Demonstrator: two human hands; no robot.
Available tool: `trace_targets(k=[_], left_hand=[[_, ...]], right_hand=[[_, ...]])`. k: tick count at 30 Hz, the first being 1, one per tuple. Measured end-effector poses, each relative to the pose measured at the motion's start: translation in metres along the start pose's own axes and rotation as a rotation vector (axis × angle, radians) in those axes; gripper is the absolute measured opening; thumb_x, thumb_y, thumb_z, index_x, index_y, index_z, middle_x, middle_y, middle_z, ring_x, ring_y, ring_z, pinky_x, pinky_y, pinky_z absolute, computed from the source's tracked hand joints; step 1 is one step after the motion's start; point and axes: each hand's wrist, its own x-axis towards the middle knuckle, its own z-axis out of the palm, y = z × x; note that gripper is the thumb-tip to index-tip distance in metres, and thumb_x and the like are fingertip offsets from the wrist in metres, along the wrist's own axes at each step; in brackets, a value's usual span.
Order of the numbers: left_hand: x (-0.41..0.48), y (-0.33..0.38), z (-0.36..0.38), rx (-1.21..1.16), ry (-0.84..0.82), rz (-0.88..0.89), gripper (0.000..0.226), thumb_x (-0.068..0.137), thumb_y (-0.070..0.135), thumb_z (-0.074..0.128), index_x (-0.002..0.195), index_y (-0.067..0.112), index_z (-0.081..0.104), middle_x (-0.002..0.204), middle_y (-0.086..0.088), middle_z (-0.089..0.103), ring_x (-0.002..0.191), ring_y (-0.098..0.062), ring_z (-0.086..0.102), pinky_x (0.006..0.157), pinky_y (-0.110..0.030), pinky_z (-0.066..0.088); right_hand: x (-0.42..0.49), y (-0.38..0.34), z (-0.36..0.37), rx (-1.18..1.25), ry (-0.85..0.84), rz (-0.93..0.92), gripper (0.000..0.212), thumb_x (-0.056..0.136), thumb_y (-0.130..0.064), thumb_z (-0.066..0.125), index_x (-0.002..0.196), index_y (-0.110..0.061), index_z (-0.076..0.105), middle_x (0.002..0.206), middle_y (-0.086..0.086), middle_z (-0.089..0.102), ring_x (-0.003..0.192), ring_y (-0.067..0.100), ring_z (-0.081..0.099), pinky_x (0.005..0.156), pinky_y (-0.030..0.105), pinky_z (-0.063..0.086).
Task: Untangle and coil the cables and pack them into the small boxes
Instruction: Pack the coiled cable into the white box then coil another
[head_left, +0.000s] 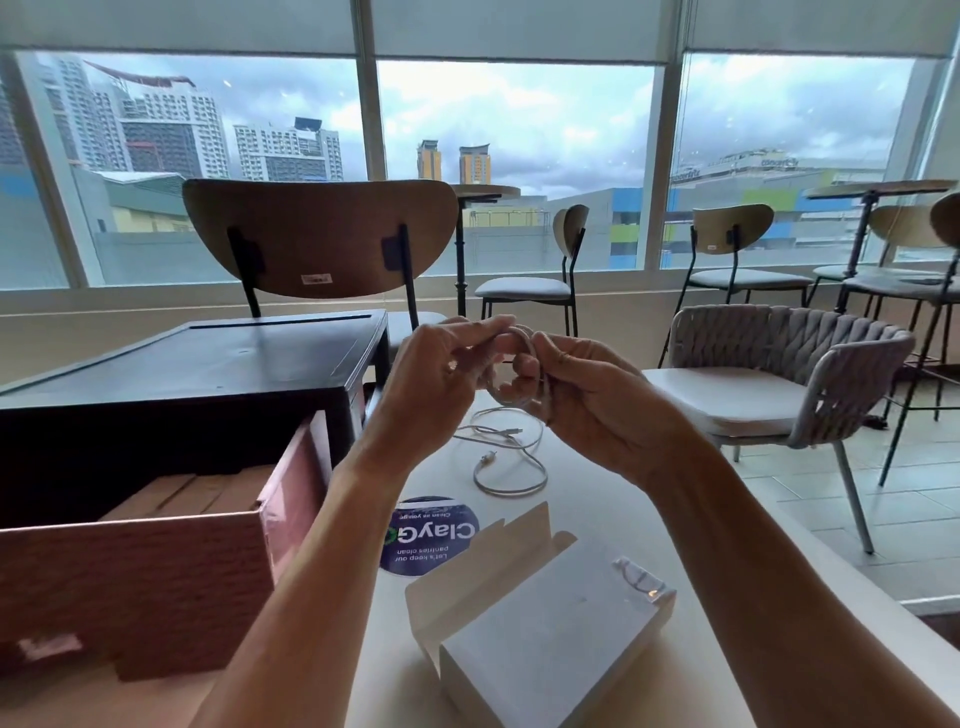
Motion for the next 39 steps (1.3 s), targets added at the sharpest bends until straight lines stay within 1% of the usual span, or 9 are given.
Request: trace_targets(k=[6,10,13,16,20,23,26,31,39], left_hand=[[-0.002,0.002,-0.004,-0.083,0.039,-0.059,0.025,0.1,0.02,0.056,0.12,0.021,0.07,0.084,-0.007,0.074,0.072,-0.011,0.067,0.067,-0.026,0.059],[-0.005,0.002,0.001,0.054,-0.027,-0.076,0.034,0.103,0.014,0.05,0.135,0.024,0.058,0.078,0.0,0.069,0.058,-0.004,0.057,0.058,-0.018,0.051],[-0.007,-0.004,0.004,0.221,-0.142,-0.097,0.044,0.104,0.009,0.043,0.146,0.023,0.044,0.083,0.005,0.067,0.06,-0.007,0.058,0.063,-0.029,0.055],[-0.01,0.0,0.007,0.354,-0.295,-0.101,0.046,0.103,0.002,0.043,0.146,0.018,0.045,0.092,-0.001,0.068,0.074,-0.007,0.062,0.065,-0.015,0.049],[-0.011,0.013,0.011,0.412,-0.432,-0.14,0.036,0.103,0.01,0.049,0.137,0.016,0.058,0.107,-0.003,0.07,0.076,0.007,0.058,0.06,-0.002,0.04],[-0.009,0.019,0.004,0.464,-0.551,-0.169,0.035,0.1,0.006,0.054,0.129,0.022,0.065,0.115,0.002,0.07,0.091,-0.003,0.064,0.079,-0.018,0.052],[-0.007,0.026,-0.006,0.407,-0.651,-0.188,0.031,0.098,0.007,0.058,0.12,0.025,0.071,0.102,0.008,0.07,0.087,-0.006,0.066,0.073,-0.02,0.054],[-0.004,0.037,-0.016,0.146,-0.614,-0.146,0.012,0.095,0.019,0.065,0.094,0.016,0.076,0.071,0.011,0.065,0.064,0.001,0.055,0.064,-0.018,0.046],[-0.002,0.04,-0.032,0.002,-0.542,-0.2,0.016,0.092,0.02,0.064,0.079,0.013,0.071,0.054,0.013,0.057,0.054,0.0,0.05,0.054,-0.015,0.043]], right_hand=[[0.007,0.007,0.009,0.135,0.065,-0.076,0.034,0.102,-0.018,0.038,0.107,0.006,0.061,0.067,-0.001,0.044,0.059,0.008,0.043,0.078,0.027,0.052],[0.007,0.006,0.005,0.268,0.112,-0.117,0.03,0.103,-0.017,0.037,0.107,0.003,0.058,0.068,0.0,0.054,0.055,0.007,0.047,0.07,0.027,0.055],[0.008,0.004,-0.002,0.394,0.197,-0.165,0.033,0.104,-0.019,0.038,0.103,0.001,0.064,0.076,0.003,0.068,0.052,0.005,0.052,0.071,0.023,0.052],[0.006,0.001,-0.005,0.408,0.333,-0.269,0.04,0.101,-0.017,0.044,0.085,0.002,0.075,0.086,0.01,0.073,0.055,0.007,0.057,0.078,0.022,0.049],[0.005,0.005,-0.002,0.157,0.518,-0.352,0.026,0.101,-0.011,0.046,0.098,0.003,0.068,0.094,0.012,0.074,0.064,0.012,0.06,0.073,0.023,0.053],[0.006,0.008,0.0,0.038,0.646,-0.382,0.022,0.102,-0.009,0.046,0.104,0.002,0.065,0.091,0.01,0.075,0.077,0.016,0.07,0.082,0.026,0.058],[0.005,0.011,0.0,-0.184,0.733,-0.403,0.023,0.103,-0.009,0.047,0.093,-0.006,0.067,0.084,0.006,0.076,0.083,0.02,0.074,0.087,0.031,0.057],[0.001,0.014,0.005,-0.668,0.694,-0.332,0.027,0.105,-0.017,0.043,0.09,-0.016,0.066,0.077,0.002,0.076,0.073,0.015,0.074,0.076,0.021,0.056],[0.002,0.014,0.009,-0.863,0.533,-0.358,0.029,0.106,-0.016,0.04,0.094,-0.015,0.066,0.067,-0.005,0.071,0.065,0.005,0.067,0.07,0.012,0.05]])
